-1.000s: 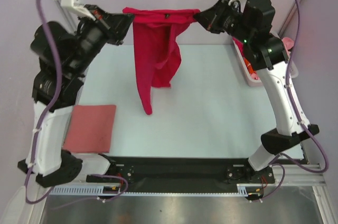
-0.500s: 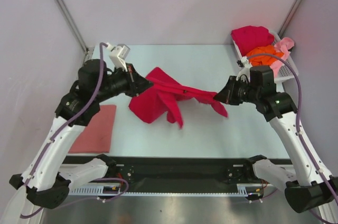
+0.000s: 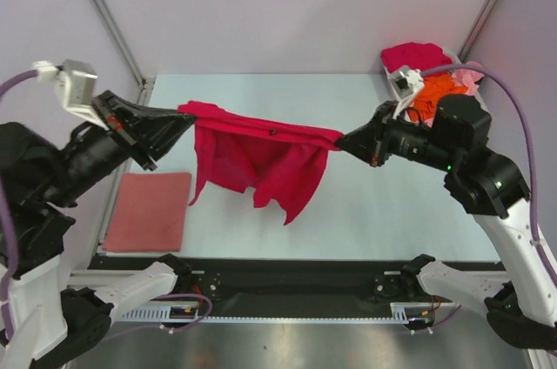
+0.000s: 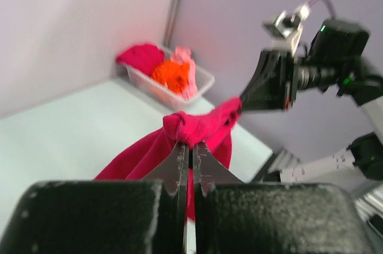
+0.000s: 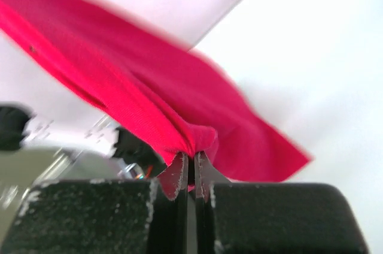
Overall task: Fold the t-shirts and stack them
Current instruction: Flatten the tshirt out
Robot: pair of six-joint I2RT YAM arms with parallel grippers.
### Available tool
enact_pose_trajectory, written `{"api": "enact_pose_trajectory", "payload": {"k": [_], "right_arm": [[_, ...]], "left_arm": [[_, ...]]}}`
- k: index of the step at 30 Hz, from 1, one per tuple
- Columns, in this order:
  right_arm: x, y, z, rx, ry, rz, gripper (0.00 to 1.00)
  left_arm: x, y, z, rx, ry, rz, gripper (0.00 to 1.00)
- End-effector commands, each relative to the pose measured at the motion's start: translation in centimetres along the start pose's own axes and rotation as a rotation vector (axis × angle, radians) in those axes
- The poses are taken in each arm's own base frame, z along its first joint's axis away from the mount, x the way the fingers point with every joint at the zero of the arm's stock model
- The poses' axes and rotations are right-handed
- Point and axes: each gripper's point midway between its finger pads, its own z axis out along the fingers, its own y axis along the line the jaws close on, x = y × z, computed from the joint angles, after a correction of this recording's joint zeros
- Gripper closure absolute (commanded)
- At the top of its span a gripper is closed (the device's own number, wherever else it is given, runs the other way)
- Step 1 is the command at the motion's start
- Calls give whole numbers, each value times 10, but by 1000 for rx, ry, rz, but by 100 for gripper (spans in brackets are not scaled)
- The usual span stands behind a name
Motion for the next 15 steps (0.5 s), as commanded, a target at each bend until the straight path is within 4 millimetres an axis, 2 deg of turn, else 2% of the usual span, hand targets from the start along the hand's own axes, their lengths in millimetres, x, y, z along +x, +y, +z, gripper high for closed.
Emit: {"api": "enact_pose_trajectory", "payload": {"k": [1,2,3,4,5,7,8,9,10,11,12,13,14,15], "right_arm": [[33,-97,-27,448,35,112,100],[37,-119,-37,555,33,139,100],[52,-133,-45,614,79,176,100],[56,-145,-51,649,89,194,100],[57,-159,-62,702,92,202,100],[51,-166,-66,742,86,196,100],[43,-160,-62,709,65,196,100],[28,-157,-55,674,17,186,100],[10,-149,-50,631,-34,185,100],[-10,-137,-36,536,-87,171,100],[-22,-128,-27,474,-119,192,100],[-44,-112,-22,411,-164,170,100],[-55,-103,-5,339,-169,153,100],[-67,-90,2,289,-180,123,100]], "left_arm": [[16,16,31,-3,25,2,100],[26,17,41,16,48,-13,100],[45,22,57,38,97,-39,99],[53,25,65,42,120,-49,100],[58,30,72,34,138,-54,100],[48,43,78,-41,118,-43,100],[39,46,77,-70,92,-33,100],[16,43,69,-87,31,-4,100],[2,48,64,-135,-10,12,100],[-9,48,59,-148,-38,29,100],[-31,40,46,-146,-92,64,100],[-39,37,44,-144,-105,76,100],[-43,34,40,-140,-103,83,100],[-64,20,26,-112,-155,105,100]]}}
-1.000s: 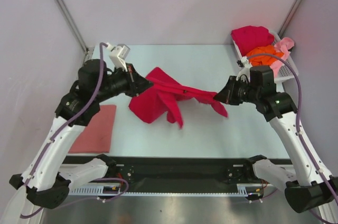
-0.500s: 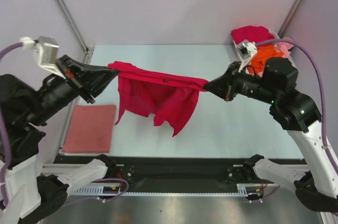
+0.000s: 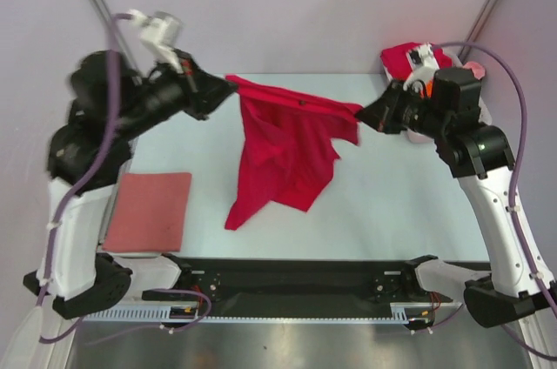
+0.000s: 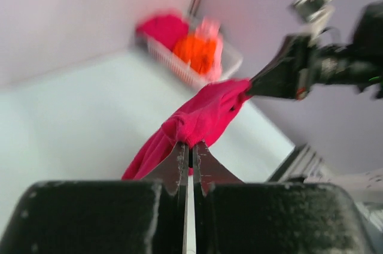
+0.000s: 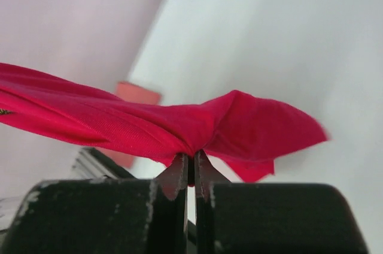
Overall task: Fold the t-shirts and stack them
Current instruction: Flatten the tshirt out
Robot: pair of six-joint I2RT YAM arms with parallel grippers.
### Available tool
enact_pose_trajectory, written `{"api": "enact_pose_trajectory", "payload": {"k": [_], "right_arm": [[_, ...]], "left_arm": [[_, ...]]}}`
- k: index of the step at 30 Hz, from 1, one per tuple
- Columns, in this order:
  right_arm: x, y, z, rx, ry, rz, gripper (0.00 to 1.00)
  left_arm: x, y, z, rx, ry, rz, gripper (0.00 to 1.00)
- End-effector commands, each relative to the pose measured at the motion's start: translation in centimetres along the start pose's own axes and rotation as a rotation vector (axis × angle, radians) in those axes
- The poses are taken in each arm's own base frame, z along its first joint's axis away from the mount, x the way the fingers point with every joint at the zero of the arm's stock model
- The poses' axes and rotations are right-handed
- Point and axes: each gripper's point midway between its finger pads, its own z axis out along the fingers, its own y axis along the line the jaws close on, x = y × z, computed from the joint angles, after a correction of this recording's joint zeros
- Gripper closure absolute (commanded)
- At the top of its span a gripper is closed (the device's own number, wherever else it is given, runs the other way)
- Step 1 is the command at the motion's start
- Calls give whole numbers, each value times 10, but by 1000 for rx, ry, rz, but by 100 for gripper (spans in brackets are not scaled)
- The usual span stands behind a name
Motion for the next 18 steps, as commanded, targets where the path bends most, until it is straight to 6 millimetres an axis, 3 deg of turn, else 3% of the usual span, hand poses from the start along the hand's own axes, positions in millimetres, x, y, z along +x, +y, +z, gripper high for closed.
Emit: {"api": "enact_pose_trajectory", "payload": {"k": [1,2,4,5,6,7,8,10,12,14,15,16,17,18], "right_arm": [[-63,63,-8,-184,-181,-103,100],[-84,81,-10,-211,-232,-140,100],[-94,111,-12,-293,-258,-195,100],[-112,134,-30,-349,-325,-226,100],[-117,142,-22,-369,-322,-236,100],[-119,158,-28,-414,-333,-263,100],[-122,166,-32,-432,-342,-276,100],[-134,182,-45,-461,-388,-309,100],[-136,177,-45,-426,-399,-311,100],[-140,156,-45,-333,-426,-313,100],[-139,145,-41,-298,-423,-311,100],[-124,125,-32,-250,-389,-298,100],[-127,105,-28,-196,-404,-282,100],[-123,90,-26,-161,-402,-267,100]], "left_arm": [[-109,-41,-106,10,-424,153,100],[-109,-49,-114,41,-426,158,100],[-111,-63,-134,88,-458,161,100],[-110,-73,-152,116,-481,170,100],[-109,-77,-163,128,-493,176,100],[-108,-81,-174,133,-510,181,100],[-107,-85,-198,131,-549,188,100],[-108,-88,-221,121,-597,185,100],[-104,-85,-242,104,-635,159,100],[-99,-84,-242,126,-623,133,100],[-88,-81,-226,138,-571,116,100],[-82,-81,-214,157,-540,109,100],[-80,-85,-201,196,-522,108,100],[-58,-79,-163,217,-417,74,100]]}}
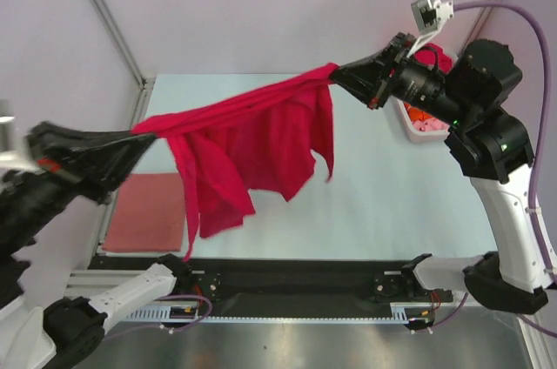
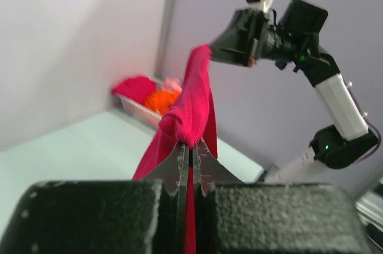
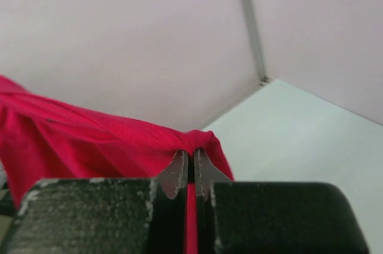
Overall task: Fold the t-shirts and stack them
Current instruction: Flatten the tshirt out
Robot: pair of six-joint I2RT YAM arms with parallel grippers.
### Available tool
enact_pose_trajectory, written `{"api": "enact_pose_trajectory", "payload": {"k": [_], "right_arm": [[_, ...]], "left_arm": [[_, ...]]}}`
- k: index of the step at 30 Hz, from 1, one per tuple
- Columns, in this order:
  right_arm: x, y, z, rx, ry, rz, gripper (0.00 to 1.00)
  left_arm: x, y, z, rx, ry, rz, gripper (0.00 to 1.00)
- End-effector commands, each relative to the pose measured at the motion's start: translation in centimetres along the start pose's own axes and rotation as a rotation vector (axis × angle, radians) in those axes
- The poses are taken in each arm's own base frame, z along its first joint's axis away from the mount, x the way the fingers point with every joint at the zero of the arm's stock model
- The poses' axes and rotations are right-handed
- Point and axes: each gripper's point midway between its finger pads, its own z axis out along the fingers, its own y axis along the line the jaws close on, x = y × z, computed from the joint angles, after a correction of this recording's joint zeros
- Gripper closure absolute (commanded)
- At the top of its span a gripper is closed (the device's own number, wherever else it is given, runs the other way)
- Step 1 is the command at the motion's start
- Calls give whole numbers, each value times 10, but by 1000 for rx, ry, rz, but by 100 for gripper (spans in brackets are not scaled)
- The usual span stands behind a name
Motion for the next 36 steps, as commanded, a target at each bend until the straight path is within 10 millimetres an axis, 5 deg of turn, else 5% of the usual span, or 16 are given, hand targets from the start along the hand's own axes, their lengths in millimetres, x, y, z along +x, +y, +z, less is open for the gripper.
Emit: {"api": "enact_pose_trajectory", "payload": {"k": [1,2,4,5,6,12,16,18,21,25,31,33,34,36], "right_arm": [[49,-128,-23,446,44,4,100],[43,-137,-40,482,-2,-12,100],[69,-168,-52,562,19,6,100],[93,-187,-57,612,53,27,100],[100,-202,-63,655,59,34,100],[155,-279,-55,763,142,160,100],[169,-331,-61,864,166,205,100],[175,-348,-69,922,202,209,100],[191,-381,-82,1019,267,237,100],[200,-398,-83,1054,336,246,100],[224,-407,-101,1148,467,269,100],[232,-411,-115,1230,503,281,100],[241,-407,-124,1256,543,303,99],[254,-402,-131,1271,586,334,93]], "left_arm": [[28,-5,40,125,50,-72,100],[41,-10,56,193,77,-91,100],[109,-12,89,331,280,-246,100],[116,-16,102,392,274,-264,100],[149,-10,112,387,346,-325,99],[262,4,156,373,542,-436,100],[319,26,181,284,620,-482,100],[333,25,192,288,652,-499,100],[386,25,211,276,762,-529,100],[418,-1,218,353,863,-533,100],[472,-25,189,378,1104,-537,95],[478,-29,183,391,1129,-492,79],[479,-27,177,376,1154,-481,59],[470,-16,174,336,1126,-412,37]]}}
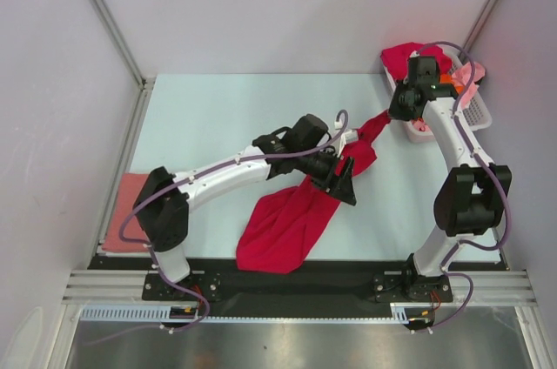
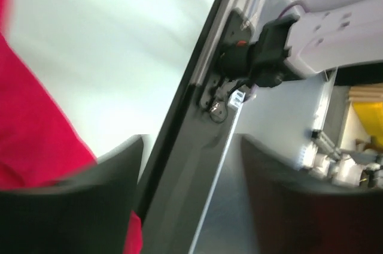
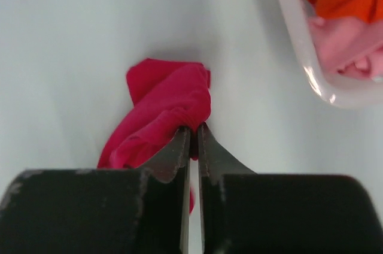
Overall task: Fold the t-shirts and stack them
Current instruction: Flatten the tshirt out
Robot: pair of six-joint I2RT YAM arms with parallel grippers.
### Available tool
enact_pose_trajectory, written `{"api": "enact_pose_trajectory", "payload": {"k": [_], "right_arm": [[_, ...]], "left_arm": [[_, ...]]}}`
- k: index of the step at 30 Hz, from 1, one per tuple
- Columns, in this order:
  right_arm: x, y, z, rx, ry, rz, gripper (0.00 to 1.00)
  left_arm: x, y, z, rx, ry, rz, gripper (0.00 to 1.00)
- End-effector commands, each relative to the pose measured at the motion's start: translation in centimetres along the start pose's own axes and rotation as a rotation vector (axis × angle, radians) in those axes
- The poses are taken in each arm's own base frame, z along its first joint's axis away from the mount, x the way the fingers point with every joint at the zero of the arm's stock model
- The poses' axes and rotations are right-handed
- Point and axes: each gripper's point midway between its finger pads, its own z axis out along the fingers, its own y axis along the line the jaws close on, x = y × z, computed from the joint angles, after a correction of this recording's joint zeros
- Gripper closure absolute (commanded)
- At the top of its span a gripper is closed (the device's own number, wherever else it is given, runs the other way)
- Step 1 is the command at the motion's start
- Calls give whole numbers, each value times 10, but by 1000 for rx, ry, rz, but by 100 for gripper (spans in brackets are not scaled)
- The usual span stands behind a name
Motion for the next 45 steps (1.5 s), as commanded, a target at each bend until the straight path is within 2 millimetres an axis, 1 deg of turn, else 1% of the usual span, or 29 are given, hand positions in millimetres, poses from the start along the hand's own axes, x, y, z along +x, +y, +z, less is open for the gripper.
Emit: {"api": "enact_pose_trajectory", "payload": {"k": [1,2,6,7,8,9,10,11,13,16,18,19,20,21,22,23,25,26,27,29,32,35,36,39,40,41,42,43,45], "right_arm": [[14,-24,-8,127,59,5,89],[20,-25,-8,135,76,0,81],[39,-33,-14,154,127,-16,62],[39,-31,-20,143,121,-18,59],[39,-30,-24,136,117,-21,53],[41,-29,-27,135,116,-27,50],[43,-29,-33,138,117,-35,47],[45,-29,-35,144,120,-52,44],[48,-31,-42,152,132,-69,43],[54,-5,-57,37,131,-90,40],[78,27,-67,-84,166,-116,37],[86,37,-68,-117,176,-116,37],[105,41,-69,-142,211,-110,36],[122,63,-74,-228,251,-122,36],[127,77,-75,-280,240,-108,36],[151,80,-74,-308,278,-108,35],[171,109,-79,-413,312,-78,35],[180,112,-78,-427,334,-59,35],[194,118,-77,-464,358,-46,35],[202,124,-76,-487,380,-11,36],[215,126,-69,-491,415,22,38],[221,129,-58,-485,441,48,40],[221,130,-53,-482,442,57,41],[224,133,-41,-467,458,81,48],[225,134,-34,-457,468,89,49],[224,136,-32,-457,472,95,50],[223,139,-29,-462,475,107,51],[224,143,-24,-469,495,115,53],[224,149,-19,-469,505,119,56]], "left_arm": [[0,-14,-29,-42,-4,93,22],[-1,-8,-38,-66,-20,93,16],[12,6,-89,-166,-111,44,16],[13,17,-100,-201,-139,20,19],[28,32,-107,-246,-141,-29,20],[32,44,-116,-306,-168,-54,21],[33,53,-135,-346,-214,-81,21],[50,70,-138,-389,-202,-132,21],[62,99,-155,-504,-222,-202,19],[88,144,-161,-681,-189,-289,9],[107,167,-150,-732,-110,-344,7],[109,176,-148,-760,-94,-355,7],[117,188,-138,-774,-54,-380,6],[117,194,-135,-780,-53,-385,6],[113,201,-130,-783,-61,-382,7],[113,208,-123,-782,-48,-389,7],[107,215,-114,-763,-54,-390,10],[99,215,-109,-743,-59,-379,12],[102,223,-100,-739,-36,-386,16],[94,226,-90,-701,-20,-373,21],[97,233,-77,-670,22,-387,28],[101,243,-67,-643,47,-401,50],[99,246,-67,-627,42,-413,70],[82,263,-82,-652,-15,-427,100],[75,268,-89,-669,-33,-424,100],[57,273,-99,-684,-77,-414,100],[48,286,-117,-731,-114,-434,100],[26,288,-131,-744,-172,-420,100],[3,298,-155,-765,-247,-426,100]]}}
